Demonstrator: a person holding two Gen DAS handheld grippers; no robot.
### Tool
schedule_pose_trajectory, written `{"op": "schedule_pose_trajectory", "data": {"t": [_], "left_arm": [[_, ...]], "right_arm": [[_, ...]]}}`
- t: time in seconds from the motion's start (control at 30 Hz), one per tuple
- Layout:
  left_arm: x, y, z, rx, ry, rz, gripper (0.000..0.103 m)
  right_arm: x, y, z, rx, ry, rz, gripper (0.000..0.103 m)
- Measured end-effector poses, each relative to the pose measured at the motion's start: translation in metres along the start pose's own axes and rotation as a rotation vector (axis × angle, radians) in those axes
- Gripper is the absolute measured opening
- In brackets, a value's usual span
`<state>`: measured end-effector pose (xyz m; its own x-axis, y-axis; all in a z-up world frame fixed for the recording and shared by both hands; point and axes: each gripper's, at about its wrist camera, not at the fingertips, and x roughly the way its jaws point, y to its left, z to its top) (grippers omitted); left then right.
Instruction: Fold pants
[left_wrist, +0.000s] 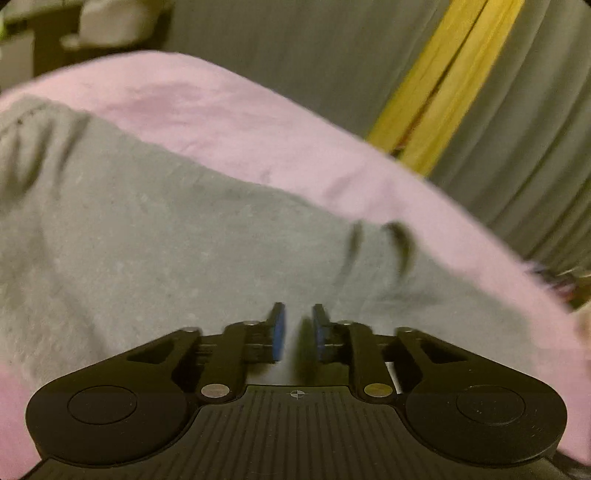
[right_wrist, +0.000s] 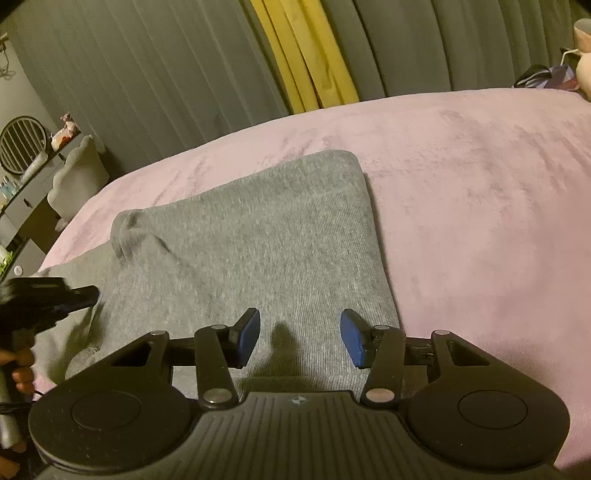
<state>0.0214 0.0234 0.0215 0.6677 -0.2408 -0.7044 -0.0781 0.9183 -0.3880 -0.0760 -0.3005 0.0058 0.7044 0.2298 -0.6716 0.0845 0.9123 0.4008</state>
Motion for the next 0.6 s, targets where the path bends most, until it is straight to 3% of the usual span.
{"op": "schedule_pose_trajectory", "data": {"t": [0.03,0.1,0.2,0.27,0.37,0.43,0.5,0.53,0.6], "left_arm": [[-0.007,-0.003,-0.002,0.013,0.010,-0.024,0.060],[-0.010,-0.009,-0.010,0.046,0.057,-0.043,0.082],[0.006,-0.016,-0.026,0.077,0.202,-0.014,0.081],[0.012,-0.024,-0.031,0.134,0.213,0.032,0.080],[0.013,-0.034,-0.037,0.210,0.171,0.082,0.059],[0.008,-0.036,-0.040,0.217,0.160,0.047,0.033],[0.004,-0.041,-0.041,0.227,0.157,0.057,0.027],[0.001,-0.043,-0.042,0.238,0.154,0.069,0.017],[-0.007,-0.046,-0.040,0.242,0.136,0.098,0.015]], "right_arm": [[0.000,0.000,0.000,0.003,-0.001,0.003,0.050],[0.000,-0.001,0.001,0.004,-0.003,0.008,0.051],[0.000,-0.001,0.000,0.000,-0.001,0.014,0.054],[0.000,-0.001,0.000,-0.003,0.001,0.017,0.055],[-0.002,0.000,0.000,-0.013,-0.001,0.018,0.056],[-0.004,0.000,0.000,-0.016,-0.008,0.020,0.056],[-0.006,0.001,-0.001,-0.022,-0.019,0.019,0.056],[-0.007,0.002,-0.001,-0.027,-0.027,0.022,0.056],[-0.010,0.003,-0.002,-0.037,-0.036,0.023,0.056]]}}
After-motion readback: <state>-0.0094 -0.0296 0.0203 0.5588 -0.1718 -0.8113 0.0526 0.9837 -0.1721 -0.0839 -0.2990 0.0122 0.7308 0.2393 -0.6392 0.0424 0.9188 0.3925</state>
